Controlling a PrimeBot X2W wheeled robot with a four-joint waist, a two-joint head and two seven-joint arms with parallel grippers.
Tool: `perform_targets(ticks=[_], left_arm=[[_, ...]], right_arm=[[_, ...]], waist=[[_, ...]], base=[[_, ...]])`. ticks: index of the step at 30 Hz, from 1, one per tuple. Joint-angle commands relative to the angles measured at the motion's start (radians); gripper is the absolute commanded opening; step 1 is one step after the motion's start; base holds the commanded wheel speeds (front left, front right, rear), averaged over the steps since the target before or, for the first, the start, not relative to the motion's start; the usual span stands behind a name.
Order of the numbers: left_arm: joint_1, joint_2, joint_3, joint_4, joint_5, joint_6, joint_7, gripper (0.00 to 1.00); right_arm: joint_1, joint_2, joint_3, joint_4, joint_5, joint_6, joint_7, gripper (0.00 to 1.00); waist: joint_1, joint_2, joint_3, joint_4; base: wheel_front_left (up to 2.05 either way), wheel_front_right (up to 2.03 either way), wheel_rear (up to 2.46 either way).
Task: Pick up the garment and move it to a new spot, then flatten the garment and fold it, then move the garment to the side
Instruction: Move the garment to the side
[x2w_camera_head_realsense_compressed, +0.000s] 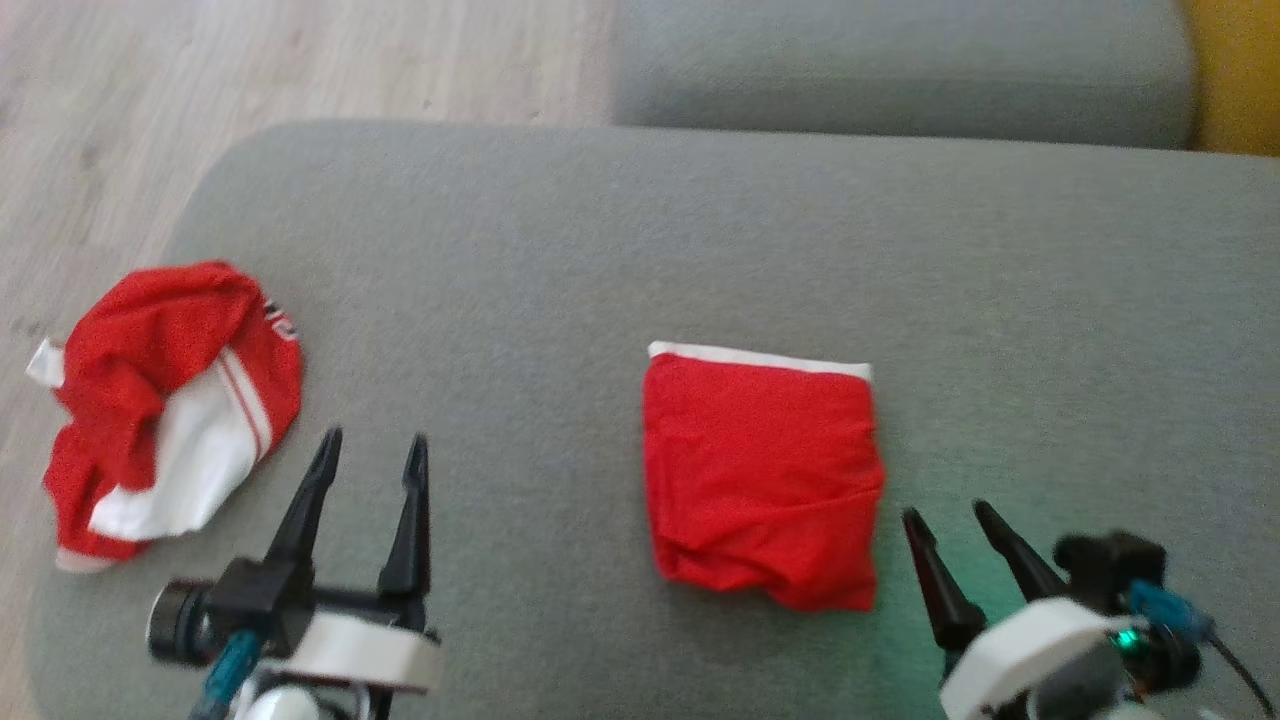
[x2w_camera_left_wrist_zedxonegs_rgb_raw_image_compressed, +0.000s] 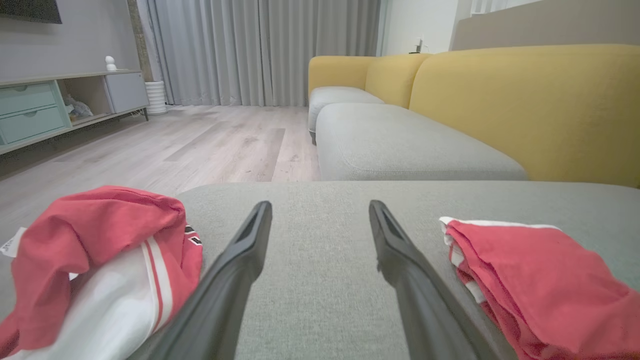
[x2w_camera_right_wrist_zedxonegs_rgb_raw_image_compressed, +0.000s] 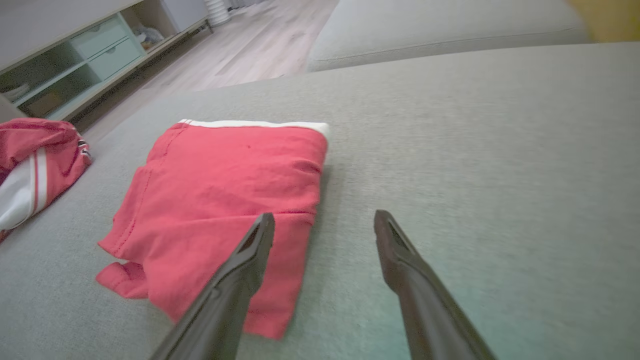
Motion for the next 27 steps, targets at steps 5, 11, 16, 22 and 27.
perform_targets(ticks=[5, 11, 16, 22, 27], left_arm=[[-0.133, -0.022, 0.005, 0.013, 0.027, -0.031, -0.057, 1.00], [-0.185, -0.051, -0.012, 0.064, 0.032, -0.056, -0.095, 1.00], [-0.193, -0.063, -0.009, 0.089, 0.026, -0.064, -0.106, 1.00], [-0.185, -0.065, 0.006, 0.103, 0.021, -0.058, -0.111, 1.00], [-0.174, -0.060, 0.021, 0.095, 0.017, -0.052, -0.113, 1.00]], right_arm=[[-0.152, -0.007, 0.055, 0.114, 0.029, -0.002, -0.022, 1.00], [-0.238, -0.007, 0.046, 0.290, 0.061, -0.002, 0.006, 1.00], [-0.262, -0.007, 0.051, 0.363, 0.114, -0.002, 0.055, 0.36], [-0.278, -0.008, 0.055, 0.346, 0.088, -0.002, 0.038, 0.00], [-0.291, -0.026, 0.066, 0.306, 0.048, -0.002, 0.025, 0.00]], waist=[[-0.0001, 0.0000, 0.077, 0.097], [-0.0001, 0.0000, 0.101, 0.145], [-0.0001, 0.0000, 0.105, 0.152], [-0.0001, 0.0000, 0.101, 0.110], [-0.0001, 0.0000, 0.106, 0.032]], base=[[0.00, 0.00, 0.00], [0.00, 0.00, 0.00], [0.00, 0.00, 0.00], [0.00, 0.00, 0.00], [0.00, 0.00, 0.00]])
